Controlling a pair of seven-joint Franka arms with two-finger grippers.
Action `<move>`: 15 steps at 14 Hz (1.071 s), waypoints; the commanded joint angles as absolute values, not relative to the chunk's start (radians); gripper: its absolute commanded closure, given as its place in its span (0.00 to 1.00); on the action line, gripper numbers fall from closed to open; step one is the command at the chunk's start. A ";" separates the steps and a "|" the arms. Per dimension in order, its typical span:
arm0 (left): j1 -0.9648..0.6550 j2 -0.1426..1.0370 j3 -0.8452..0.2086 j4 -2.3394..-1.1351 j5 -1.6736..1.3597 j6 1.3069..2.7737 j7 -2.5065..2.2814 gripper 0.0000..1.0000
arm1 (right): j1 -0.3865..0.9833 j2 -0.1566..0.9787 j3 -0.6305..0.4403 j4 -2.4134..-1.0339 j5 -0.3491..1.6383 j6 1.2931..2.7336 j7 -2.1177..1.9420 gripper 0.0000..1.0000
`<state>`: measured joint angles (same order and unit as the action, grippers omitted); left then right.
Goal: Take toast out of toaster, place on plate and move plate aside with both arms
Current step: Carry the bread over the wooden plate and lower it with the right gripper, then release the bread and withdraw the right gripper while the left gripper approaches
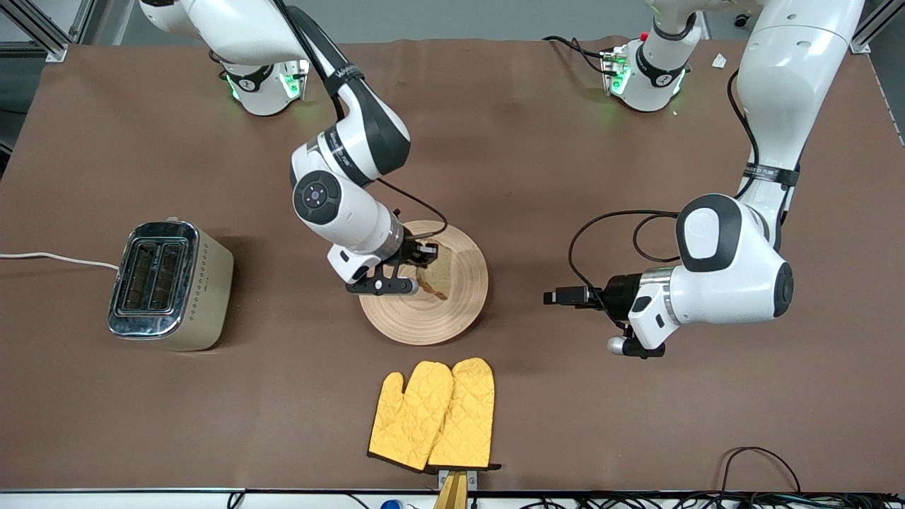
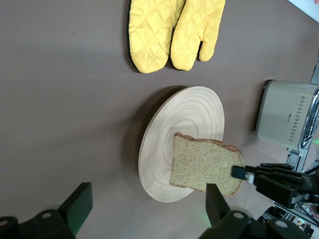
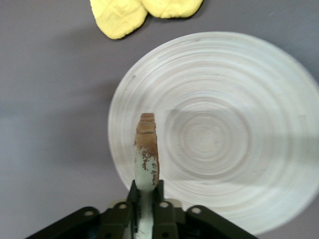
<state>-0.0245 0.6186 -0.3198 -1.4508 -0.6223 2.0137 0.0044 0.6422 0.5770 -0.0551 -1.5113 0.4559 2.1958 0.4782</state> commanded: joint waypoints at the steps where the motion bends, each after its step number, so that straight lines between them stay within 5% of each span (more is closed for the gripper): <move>1: -0.012 0.618 -0.324 -1.442 -0.643 2.010 0.014 0.00 | 0.637 0.610 -0.063 -1.493 0.506 2.209 0.485 0.25; 2: -0.009 0.618 -0.324 -1.440 -0.643 2.010 0.014 0.00 | 0.631 0.611 -0.067 -1.490 0.494 2.207 0.474 0.00; 9: -0.023 0.634 -0.324 -1.440 -0.652 2.017 0.031 0.00 | 0.494 0.537 -0.097 -1.482 0.228 2.183 0.387 0.00; 15: -0.043 0.762 -0.324 -1.450 -0.853 2.077 0.312 0.05 | 0.275 0.320 -0.101 -1.621 0.067 2.000 0.132 0.00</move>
<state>-0.0356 0.7136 -0.3200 -1.4570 -0.7907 2.0558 0.2151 0.3498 0.4501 -0.1207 -1.4855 0.0900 2.0060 0.2217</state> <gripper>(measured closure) 0.018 0.000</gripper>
